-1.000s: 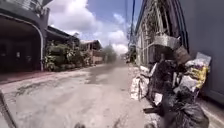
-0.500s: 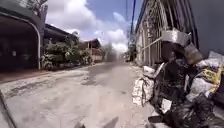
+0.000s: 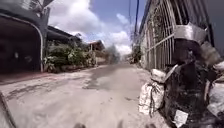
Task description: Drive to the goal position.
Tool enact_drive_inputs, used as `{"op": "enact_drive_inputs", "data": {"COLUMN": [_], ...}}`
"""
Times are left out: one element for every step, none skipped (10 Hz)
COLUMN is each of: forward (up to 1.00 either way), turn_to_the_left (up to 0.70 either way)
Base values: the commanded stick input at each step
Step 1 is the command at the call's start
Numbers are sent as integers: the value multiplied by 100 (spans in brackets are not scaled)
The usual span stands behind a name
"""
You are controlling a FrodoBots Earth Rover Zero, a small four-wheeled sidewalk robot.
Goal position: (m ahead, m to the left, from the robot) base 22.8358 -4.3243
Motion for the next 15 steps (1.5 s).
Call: {"op": "enact_drive_inputs", "data": {"forward": [45,45,45,45,45,45,45,45,45,45,45,45,45,45,45], "turn_to_the_left": [10,2,0,0,0,0,0,0,0,0,0,0,0,0,0]}}
